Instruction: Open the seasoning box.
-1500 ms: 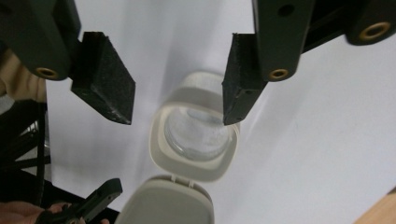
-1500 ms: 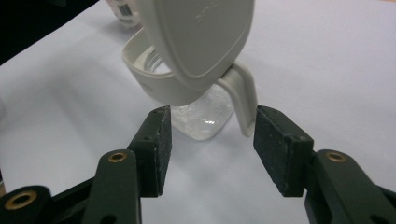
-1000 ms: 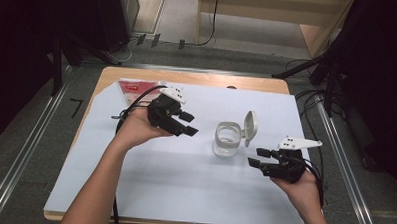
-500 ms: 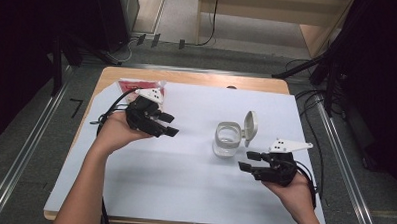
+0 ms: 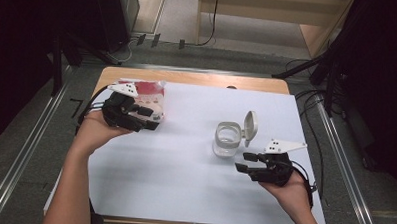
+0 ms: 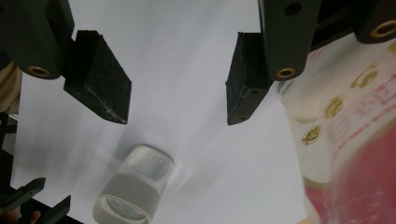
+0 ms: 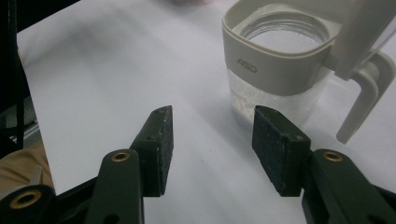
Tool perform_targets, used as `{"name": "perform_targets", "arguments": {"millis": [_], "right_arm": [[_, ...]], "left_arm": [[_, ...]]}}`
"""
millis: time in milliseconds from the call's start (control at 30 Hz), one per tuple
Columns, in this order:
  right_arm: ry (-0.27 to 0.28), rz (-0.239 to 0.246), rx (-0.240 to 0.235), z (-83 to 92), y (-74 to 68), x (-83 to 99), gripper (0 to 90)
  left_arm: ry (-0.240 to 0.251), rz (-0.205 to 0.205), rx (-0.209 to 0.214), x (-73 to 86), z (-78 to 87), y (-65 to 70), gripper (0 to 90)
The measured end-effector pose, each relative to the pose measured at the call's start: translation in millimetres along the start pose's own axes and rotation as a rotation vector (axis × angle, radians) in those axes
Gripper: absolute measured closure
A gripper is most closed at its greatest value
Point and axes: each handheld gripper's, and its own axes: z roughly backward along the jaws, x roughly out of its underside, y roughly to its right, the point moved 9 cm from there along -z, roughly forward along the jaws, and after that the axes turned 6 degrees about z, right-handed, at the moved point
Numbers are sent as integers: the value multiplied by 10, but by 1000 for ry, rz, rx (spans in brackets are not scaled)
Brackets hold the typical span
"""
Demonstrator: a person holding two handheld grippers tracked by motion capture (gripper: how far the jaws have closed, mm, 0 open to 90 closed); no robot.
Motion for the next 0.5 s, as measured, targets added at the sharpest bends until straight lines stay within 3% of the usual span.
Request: {"name": "perform_targets", "arguments": {"millis": [500], "right_arm": [[-9, 33, -36, -97, -69, -30, 489]], "left_arm": [[56, 97, -97, 220, 400, -345, 419]]}}
